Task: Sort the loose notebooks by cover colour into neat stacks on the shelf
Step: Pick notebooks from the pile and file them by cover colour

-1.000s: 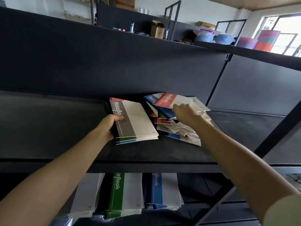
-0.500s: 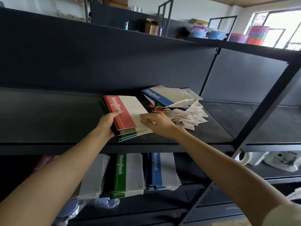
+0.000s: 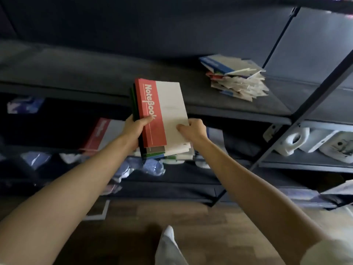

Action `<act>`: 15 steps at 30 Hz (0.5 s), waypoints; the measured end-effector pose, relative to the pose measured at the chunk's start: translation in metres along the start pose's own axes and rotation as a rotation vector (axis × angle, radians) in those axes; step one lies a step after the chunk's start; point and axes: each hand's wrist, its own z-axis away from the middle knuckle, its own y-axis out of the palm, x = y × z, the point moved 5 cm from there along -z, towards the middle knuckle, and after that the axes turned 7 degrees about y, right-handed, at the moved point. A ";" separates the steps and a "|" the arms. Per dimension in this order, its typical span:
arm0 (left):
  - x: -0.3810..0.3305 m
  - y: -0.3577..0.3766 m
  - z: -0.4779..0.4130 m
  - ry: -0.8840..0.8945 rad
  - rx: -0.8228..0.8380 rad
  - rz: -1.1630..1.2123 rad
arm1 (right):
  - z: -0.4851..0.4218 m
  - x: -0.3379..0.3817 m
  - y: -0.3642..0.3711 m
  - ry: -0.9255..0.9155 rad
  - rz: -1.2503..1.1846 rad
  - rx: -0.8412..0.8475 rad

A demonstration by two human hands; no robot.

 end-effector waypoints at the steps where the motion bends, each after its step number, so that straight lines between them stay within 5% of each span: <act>1: 0.009 -0.008 0.011 -0.020 0.000 -0.005 | 0.013 -0.008 0.006 0.002 -0.008 -0.003; 15: 0.106 -0.063 0.121 -0.267 0.003 -0.014 | 0.102 -0.132 0.067 0.267 -0.063 0.083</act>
